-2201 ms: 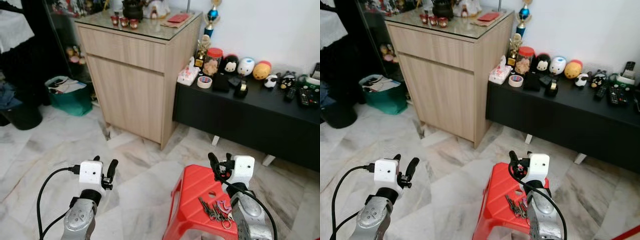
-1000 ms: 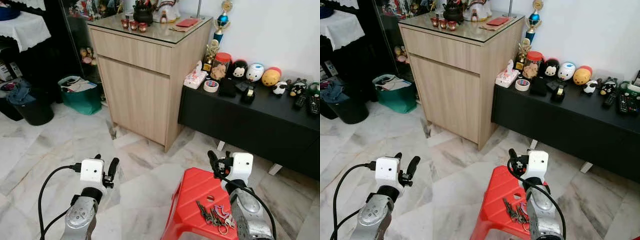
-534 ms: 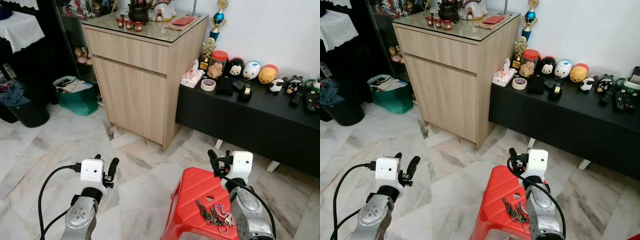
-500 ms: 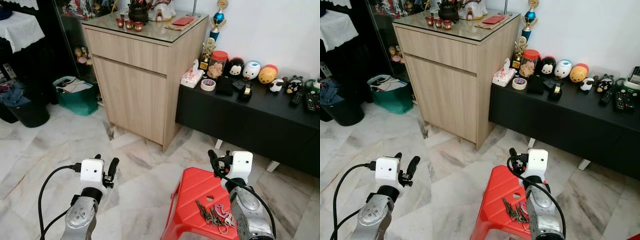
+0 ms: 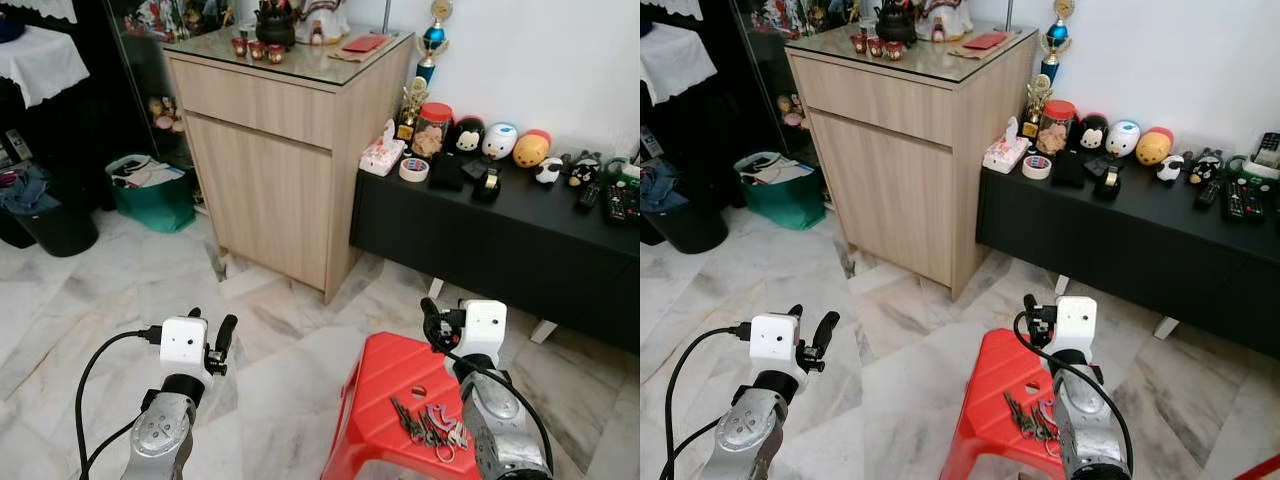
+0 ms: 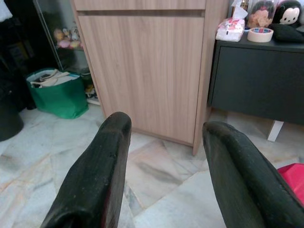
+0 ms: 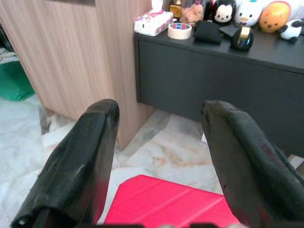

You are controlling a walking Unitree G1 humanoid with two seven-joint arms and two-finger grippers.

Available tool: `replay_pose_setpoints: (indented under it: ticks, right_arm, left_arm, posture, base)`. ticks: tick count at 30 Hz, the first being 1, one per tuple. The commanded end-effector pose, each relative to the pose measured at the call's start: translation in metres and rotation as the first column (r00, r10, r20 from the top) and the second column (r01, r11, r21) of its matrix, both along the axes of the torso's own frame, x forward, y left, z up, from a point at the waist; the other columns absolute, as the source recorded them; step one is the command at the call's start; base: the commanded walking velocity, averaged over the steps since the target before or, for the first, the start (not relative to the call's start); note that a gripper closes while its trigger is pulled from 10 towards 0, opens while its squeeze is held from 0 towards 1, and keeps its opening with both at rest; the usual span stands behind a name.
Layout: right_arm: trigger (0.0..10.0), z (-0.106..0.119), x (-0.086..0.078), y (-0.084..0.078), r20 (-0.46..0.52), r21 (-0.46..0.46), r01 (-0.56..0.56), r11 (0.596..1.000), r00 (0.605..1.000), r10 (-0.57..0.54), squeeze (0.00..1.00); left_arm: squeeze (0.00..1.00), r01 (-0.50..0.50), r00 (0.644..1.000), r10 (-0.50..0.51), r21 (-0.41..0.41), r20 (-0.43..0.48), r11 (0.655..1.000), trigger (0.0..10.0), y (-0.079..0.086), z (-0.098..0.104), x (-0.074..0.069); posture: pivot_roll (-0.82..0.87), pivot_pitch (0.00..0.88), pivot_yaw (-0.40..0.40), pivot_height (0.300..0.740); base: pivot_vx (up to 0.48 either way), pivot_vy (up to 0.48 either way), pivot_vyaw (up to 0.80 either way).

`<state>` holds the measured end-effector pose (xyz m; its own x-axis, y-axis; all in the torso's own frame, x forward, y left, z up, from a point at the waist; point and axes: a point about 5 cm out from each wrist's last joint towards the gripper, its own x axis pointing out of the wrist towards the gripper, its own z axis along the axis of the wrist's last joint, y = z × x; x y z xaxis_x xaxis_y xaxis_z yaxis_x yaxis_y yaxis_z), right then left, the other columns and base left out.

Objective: Hang keys on a hook

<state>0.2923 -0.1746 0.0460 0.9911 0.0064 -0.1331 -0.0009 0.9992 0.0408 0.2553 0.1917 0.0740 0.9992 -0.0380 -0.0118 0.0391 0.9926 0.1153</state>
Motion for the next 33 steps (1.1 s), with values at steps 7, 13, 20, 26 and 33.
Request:
replay_pose_setpoints:
  ticks: [7, 13, 20, 26, 33]
  right_arm:
    - [10.0, 0.0004, 0.003, -0.0008, -0.016, -0.017, 0.009, 1.0, 1.0, -0.009, 0.0]
    - [10.0, 0.0018, 0.003, 0.001, 0.011, -0.006, 0.007, 1.0, 1.0, -0.007, 0.0]
    - [10.0, 0.0027, 0.0028, 0.0028, 0.017, -0.006, 0.002, 1.0, 1.0, -0.002, 0.0]
    - [10.0, 0.0007, 0.0025, 0.0025, 0.01, -0.005, 0.003, 1.0, 1.0, -0.003, 0.0]
    - [10.0, -0.0017, 0.0012, 0.0038, 0.0, -0.002, -0.001, 1.0, 1.0, 0.001, 0.0]
  left_arm:
    - [0.0, 0.002, 1.0, -0.002, 0.008, 0.006, 1.0, 10.0, 0.0001, 0.0011, -0.0014]
    - [0.0, 0.012, 1.0, -0.012, 0.01, 0.004, 1.0, 10.0, -0.0004, 0.0012, -0.0012]
    - [0.0, 0.015, 1.0, -0.015, 0.011, 0.003, 1.0, 10.0, -0.0002, 0.0013, -0.0013]
    - [0.0, 0.036, 0.999, -0.036, 0.007, -0.009, 0.999, 10.0, -0.0026, -0.0004, -0.0019]
    - [0.0, 0.085, 0.996, -0.085, 0.002, -0.032, 0.996, 10.0, -0.0087, -0.003, -0.0032]
  posture:
    - [0.05, 0.0, -0.063, 0.68]
    - [0.05, 0.0, -0.062, 0.655]
    - [0.05, 0.0, -0.065, 0.655]
    - [0.05, 0.0, -0.065, 0.655]
    - [0.06, 0.0, -0.063, 0.655]
  base:
    - [0.0, 0.0, 0.0]
    - [0.0, 0.0, 0.0]
    - [0.0, 0.0, 0.0]
    - [0.0, 0.0, 0.0]
    - [0.0, 0.0, 0.0]
